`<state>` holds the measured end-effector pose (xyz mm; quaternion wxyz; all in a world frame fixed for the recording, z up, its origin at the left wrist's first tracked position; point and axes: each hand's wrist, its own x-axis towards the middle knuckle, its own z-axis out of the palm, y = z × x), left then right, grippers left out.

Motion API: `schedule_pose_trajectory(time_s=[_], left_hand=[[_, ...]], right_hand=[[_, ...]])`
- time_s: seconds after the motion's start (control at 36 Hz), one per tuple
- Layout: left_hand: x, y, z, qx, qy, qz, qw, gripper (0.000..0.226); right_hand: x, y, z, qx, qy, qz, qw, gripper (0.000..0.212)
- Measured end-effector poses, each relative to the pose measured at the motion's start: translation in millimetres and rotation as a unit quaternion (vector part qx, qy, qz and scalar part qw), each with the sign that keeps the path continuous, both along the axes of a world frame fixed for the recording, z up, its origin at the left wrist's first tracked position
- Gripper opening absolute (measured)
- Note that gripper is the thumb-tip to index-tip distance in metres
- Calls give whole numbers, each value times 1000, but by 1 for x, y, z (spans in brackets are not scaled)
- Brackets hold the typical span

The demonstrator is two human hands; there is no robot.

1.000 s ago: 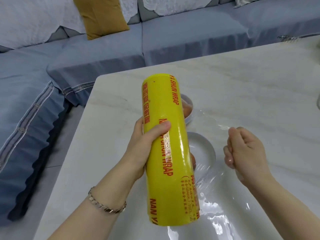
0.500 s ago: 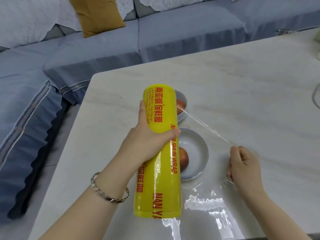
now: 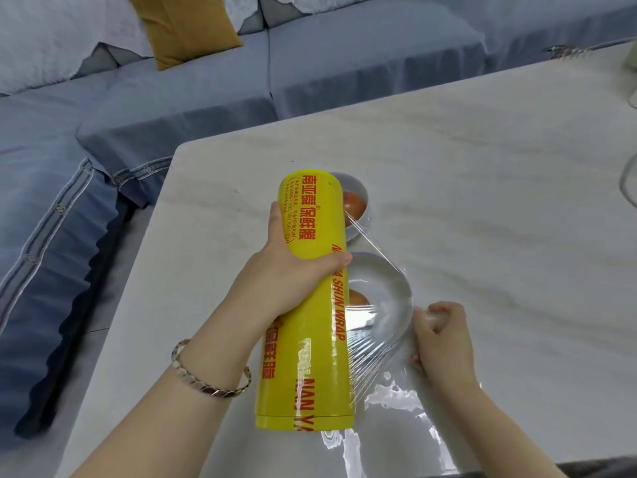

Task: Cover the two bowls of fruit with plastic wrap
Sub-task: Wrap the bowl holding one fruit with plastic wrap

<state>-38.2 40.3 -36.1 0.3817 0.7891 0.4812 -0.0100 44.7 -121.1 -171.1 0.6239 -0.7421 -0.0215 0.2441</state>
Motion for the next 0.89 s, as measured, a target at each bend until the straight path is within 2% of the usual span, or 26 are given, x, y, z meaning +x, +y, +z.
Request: schedule_pose_trajectory(time_s=[0.08,0.14,0.19,0.28,0.36,0.42,0.47,0.53,0.64,0.78,0.89], left_hand=[[1,1,-1,-7,-1,2,1000,119],[1,1,-1,-8,-2,0,1000,119],[0,1,-1,-7,-4,-1,1000,119],[-1,1,-1,-15,-14,-1,1000,119],[-1,3,-2,-25,-22,3,999,119],[-2,3,-3,-36,-34,4,999,117],[-2,3,-2,-42,-45,1,998,115],[-2,4,-1,-53,-50,4,997,104],[-5,7,0,-104,-87,18,991,75],[-14,6,-8,-192,-113,94,970,79],[-17,4,-13,-235,-136,128,954,53]], right_hand=[[-4,2,-1,18,-68,7,997,13],[-5,1,-4,-20,-139,25,990,11],[-6,-2,-9,-53,-170,43,983,17],[-7,-7,-13,-84,-171,78,979,27],[-1,-6,-10,-95,-146,68,982,35],[8,-1,1,-76,-114,45,990,30],[19,6,14,-62,-103,95,988,24],[25,13,26,-61,-112,161,979,34],[31,16,32,-104,-136,188,967,45],[35,18,35,-137,-186,221,947,47],[35,21,34,-172,-220,227,933,46]])
